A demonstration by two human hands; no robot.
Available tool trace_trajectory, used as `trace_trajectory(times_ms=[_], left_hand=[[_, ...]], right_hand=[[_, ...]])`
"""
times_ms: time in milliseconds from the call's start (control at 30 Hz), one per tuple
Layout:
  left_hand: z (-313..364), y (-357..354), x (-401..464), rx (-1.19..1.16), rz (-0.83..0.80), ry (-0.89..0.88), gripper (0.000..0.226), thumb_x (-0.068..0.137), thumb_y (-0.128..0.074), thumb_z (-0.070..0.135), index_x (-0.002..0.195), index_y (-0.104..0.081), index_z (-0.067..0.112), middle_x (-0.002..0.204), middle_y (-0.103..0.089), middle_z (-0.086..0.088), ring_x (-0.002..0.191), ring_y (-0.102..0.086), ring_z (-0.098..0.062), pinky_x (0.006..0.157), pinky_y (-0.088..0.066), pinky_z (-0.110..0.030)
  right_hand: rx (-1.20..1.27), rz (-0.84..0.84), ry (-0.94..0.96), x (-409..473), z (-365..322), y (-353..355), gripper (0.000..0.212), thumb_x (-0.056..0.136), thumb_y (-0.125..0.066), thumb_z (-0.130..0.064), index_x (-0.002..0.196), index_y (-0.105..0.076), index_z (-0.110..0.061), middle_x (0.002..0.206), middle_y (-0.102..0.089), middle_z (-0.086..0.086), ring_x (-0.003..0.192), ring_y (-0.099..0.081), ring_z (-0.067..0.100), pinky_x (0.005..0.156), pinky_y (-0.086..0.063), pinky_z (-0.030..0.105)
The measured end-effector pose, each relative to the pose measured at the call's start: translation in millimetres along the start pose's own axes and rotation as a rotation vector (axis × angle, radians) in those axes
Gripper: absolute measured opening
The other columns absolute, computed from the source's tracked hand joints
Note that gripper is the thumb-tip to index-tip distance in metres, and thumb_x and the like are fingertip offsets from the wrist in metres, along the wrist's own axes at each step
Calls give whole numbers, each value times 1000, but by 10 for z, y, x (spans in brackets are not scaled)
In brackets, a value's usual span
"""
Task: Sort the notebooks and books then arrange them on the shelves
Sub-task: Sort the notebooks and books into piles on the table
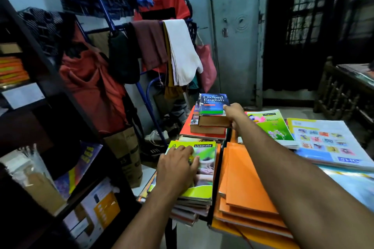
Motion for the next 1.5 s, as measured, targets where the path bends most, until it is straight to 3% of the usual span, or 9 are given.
trace_trajectory(times_ms=[133,267,467,667,833,1000,1100,1233,1500], left_hand=[[-2,8,-10,-4,12,-6,39,100,-34,56,125,-54,35,121,-60,10,113,-52,-18,85,-38,-38],[-4,8,10,9,38,-31,39,99,-34,57,123,-55,34,120,-61,10,113,-53,-18,85,-39,-38],[-19,-40,40,26,61,-23,37,99,-37,55,120,-58,32,118,-63,8,112,-54,-21,85,-41,-40],[-70,62,-90,-370,-59,-25,45,100,-48,50,140,-54,32,143,-58,2,130,-52,-22,101,-43,-36],[-1144,947,-1120,-560,711,96,19,94,-58,39,104,-66,25,99,-68,7,91,-66,-19,80,-54,-39],[-2776,970,-2190,-502,1097,576,40,83,-74,33,108,-49,15,106,-51,-9,89,-53,-32,84,-48,-50],[-3422,855,-2278,-521,1014,678,68,79,-82,33,130,-41,15,124,-45,-13,97,-53,-28,89,-49,-57],[-3789,513,-1966,-626,663,620,107,70,-87,45,153,-23,30,149,-36,-7,129,-49,-28,105,-44,-39],[-3827,116,-1726,-277,310,634,81,98,-40,62,160,-5,24,158,-39,-6,130,-51,-32,100,-43,-38]], right_hand=[[139,61,0,-126,-30,264,8,100,-56,-6,94,-59,-10,88,-61,7,74,-56,16,65,-45,27],[145,247,63,-188,-99,889,20,99,-56,-4,117,-62,0,101,-59,5,94,-55,18,73,-41,26],[-329,311,-58,-202,208,1640,24,94,-55,-1,115,-63,8,115,-67,25,104,-64,37,71,-39,32],[-659,424,117,-680,-260,1295,50,97,-54,-29,142,-41,-13,146,-44,18,136,-41,37,111,-32,50],[-491,-262,495,-1652,-713,-743,52,95,-66,-29,139,-44,-12,117,-66,12,104,-62,26,89,-46,35],[-471,-685,523,-2788,-563,-2384,37,92,-71,-29,122,-54,-13,90,-64,0,80,-60,13,75,-48,25],[-433,-757,407,-3026,-279,-3118,19,93,-70,-22,100,-53,-17,86,-62,0,76,-53,6,72,-45,10],[-232,-683,21,-2968,370,-3731,46,87,-73,-38,114,-53,-6,107,-62,14,98,-63,27,96,-55,50],[148,-687,-37,-3246,439,-4305,13,96,-56,-20,103,-66,-23,98,-70,6,87,-65,20,70,-47,34]])
Point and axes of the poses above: each hand's wrist, its own x-axis towards the middle knuckle, its own y-axis out of the back of the hand, z = x × y, the point moved 10 cm from there along x, towards the middle knuckle
